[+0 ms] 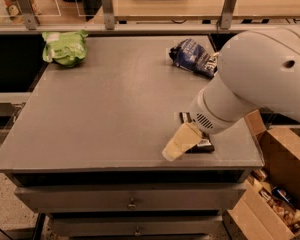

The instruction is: Move rxbar chocolate near blue chip bag

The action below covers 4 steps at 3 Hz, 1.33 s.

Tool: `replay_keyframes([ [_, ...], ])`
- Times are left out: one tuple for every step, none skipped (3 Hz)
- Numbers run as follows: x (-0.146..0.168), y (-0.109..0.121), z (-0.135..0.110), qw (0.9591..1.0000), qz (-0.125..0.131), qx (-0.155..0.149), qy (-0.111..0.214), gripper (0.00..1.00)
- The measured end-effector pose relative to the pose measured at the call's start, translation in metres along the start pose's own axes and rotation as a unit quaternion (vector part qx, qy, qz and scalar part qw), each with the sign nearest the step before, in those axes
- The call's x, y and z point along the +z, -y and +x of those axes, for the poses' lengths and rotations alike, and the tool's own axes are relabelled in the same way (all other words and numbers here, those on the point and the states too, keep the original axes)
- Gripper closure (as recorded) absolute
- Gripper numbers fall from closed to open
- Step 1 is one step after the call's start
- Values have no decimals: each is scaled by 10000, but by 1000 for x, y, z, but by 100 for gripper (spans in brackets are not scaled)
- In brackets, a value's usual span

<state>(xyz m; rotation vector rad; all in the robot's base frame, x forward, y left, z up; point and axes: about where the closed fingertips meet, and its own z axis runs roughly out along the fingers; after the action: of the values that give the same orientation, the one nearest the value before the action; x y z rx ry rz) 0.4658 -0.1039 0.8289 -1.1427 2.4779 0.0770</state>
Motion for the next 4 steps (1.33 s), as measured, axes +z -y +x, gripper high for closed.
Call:
replay_keyframes([
  [15, 17, 5, 9997, 124, 154, 114, 0],
  [24, 27, 10, 9994, 153, 216, 217, 0],
  [31, 30, 10, 9994, 118, 224, 249, 18],
  [32, 32, 11, 9993, 42, 288, 250, 41],
])
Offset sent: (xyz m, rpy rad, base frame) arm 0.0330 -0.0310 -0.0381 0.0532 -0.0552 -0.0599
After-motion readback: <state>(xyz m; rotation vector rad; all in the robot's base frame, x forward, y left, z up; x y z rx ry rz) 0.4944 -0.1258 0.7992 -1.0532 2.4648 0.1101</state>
